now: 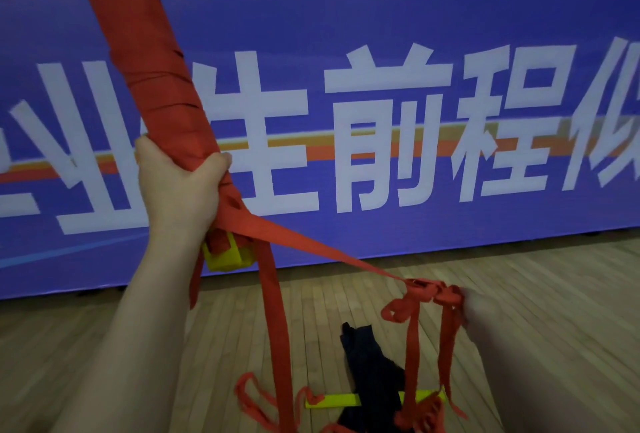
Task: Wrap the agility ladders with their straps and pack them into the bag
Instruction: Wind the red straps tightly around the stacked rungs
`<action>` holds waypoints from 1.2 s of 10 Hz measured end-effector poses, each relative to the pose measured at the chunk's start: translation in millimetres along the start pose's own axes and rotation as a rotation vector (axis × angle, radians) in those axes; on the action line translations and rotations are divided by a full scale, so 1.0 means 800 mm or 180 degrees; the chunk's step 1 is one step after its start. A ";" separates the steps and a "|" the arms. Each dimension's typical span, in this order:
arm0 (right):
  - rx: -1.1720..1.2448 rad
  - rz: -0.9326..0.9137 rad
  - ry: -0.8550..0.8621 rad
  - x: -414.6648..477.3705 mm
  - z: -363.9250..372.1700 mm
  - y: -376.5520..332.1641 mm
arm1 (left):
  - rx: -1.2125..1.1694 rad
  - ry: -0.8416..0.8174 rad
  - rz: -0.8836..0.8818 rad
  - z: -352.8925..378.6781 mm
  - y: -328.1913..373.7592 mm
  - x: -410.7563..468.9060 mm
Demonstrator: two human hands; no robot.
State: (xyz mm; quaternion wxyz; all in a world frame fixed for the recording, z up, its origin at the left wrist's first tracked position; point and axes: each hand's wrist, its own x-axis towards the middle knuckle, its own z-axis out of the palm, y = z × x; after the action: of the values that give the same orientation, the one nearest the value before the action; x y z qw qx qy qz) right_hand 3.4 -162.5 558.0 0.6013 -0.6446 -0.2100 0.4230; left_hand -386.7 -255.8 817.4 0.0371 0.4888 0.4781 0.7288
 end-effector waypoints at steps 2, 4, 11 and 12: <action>0.0211 0.0062 0.0408 0.016 -0.033 0.012 | 0.0233 0.0003 0.0058 -0.010 0.003 0.002; -0.0183 -0.0220 0.0218 -0.007 -0.041 0.015 | 0.0069 -0.0094 -0.0098 -0.002 -0.003 -0.005; -0.1273 -0.1146 -0.0775 -0.116 0.050 0.059 | -0.0961 -0.0620 -0.0768 0.082 0.025 -0.067; -0.1894 -0.1662 -0.1211 -0.137 0.050 0.097 | -0.0961 -0.0615 -0.0799 0.094 0.027 -0.065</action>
State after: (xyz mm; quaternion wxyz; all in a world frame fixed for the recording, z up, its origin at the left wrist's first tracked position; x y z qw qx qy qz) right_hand -107.8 -238.9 519.1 0.4269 -0.6256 -0.5855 0.2890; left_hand -294.4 -244.8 803.0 0.2459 0.4819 0.4149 0.7316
